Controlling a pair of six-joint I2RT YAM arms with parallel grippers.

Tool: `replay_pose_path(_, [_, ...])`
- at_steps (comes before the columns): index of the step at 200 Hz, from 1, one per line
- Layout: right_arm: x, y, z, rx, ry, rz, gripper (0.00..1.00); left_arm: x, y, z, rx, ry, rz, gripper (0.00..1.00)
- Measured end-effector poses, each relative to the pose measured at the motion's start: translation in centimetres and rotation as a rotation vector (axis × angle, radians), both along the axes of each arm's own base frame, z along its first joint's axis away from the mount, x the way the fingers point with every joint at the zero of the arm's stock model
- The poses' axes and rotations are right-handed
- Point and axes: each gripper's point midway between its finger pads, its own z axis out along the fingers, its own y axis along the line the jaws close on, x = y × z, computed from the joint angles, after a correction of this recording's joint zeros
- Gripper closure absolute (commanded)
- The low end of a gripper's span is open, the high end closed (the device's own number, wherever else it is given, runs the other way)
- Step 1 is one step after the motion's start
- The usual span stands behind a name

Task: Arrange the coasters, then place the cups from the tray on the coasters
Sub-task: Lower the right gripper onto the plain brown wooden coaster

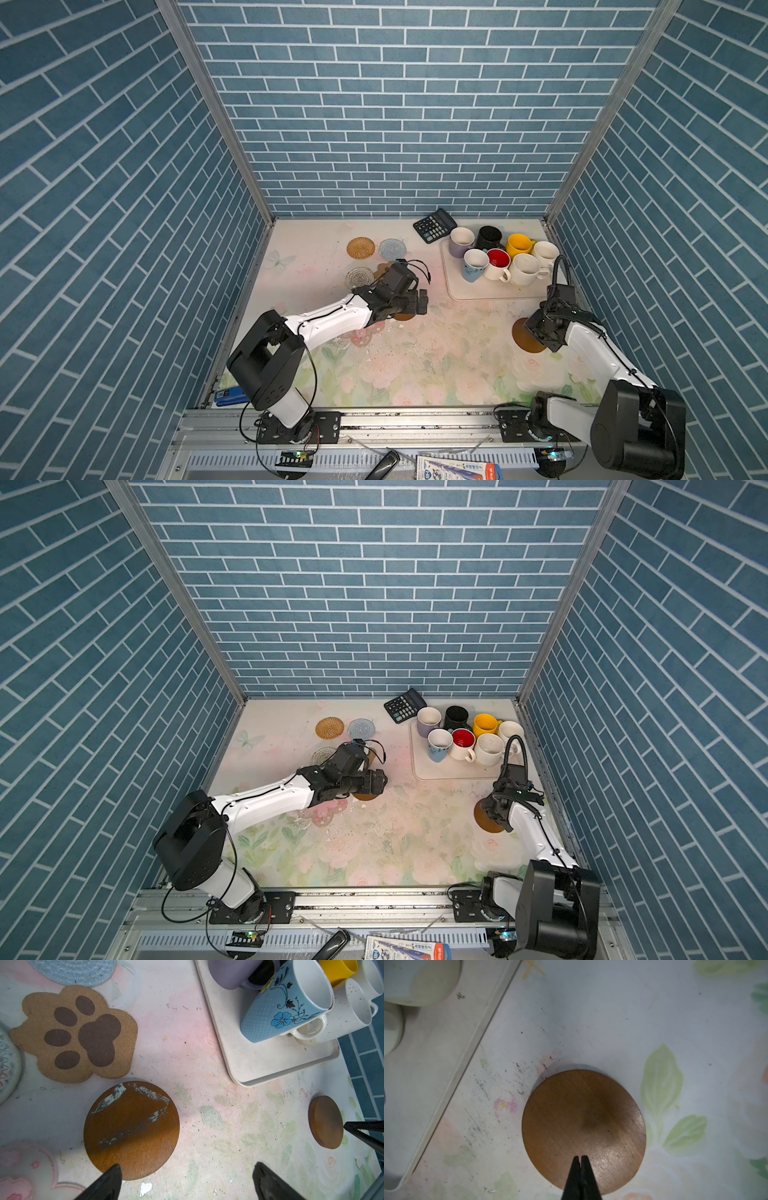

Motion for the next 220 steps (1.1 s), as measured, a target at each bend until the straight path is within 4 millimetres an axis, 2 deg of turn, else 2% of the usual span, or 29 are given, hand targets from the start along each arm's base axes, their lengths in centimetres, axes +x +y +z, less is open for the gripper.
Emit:
replay_pose_path(31, [-0.5, 0.3, -1.0, 0.022, 0.014, -0.013, 1.0, -0.2, 0.4, -0.8, 0.006, 0.013, 0.002, 0.01])
replay_pose_path(78, [0.1, 0.7, -1.8, 0.049, 0.012, -0.011, 1.0, -0.7, 1.1, -1.7, 0.012, 0.03, 0.008, 0.01])
replay_pose_path(133, [2.1, 1.5, -1.8, 0.098, -0.047, 0.015, 1.0, -0.8, 1.9, -0.4, -0.011, 0.011, 0.025, 0.01])
replay_pose_path(195, [3.5, 4.4, -1.7, 0.146, -0.049, 0.121, 1.0, -0.7, 2.4, 0.5, -0.023, -0.008, 0.038, 0.01])
replay_pose_path(220, [3.9, 6.5, -1.7, 0.163, -0.034, 0.207, 1.0, -0.8, 2.6, 0.4, -0.02, -0.006, 0.043, 0.01])
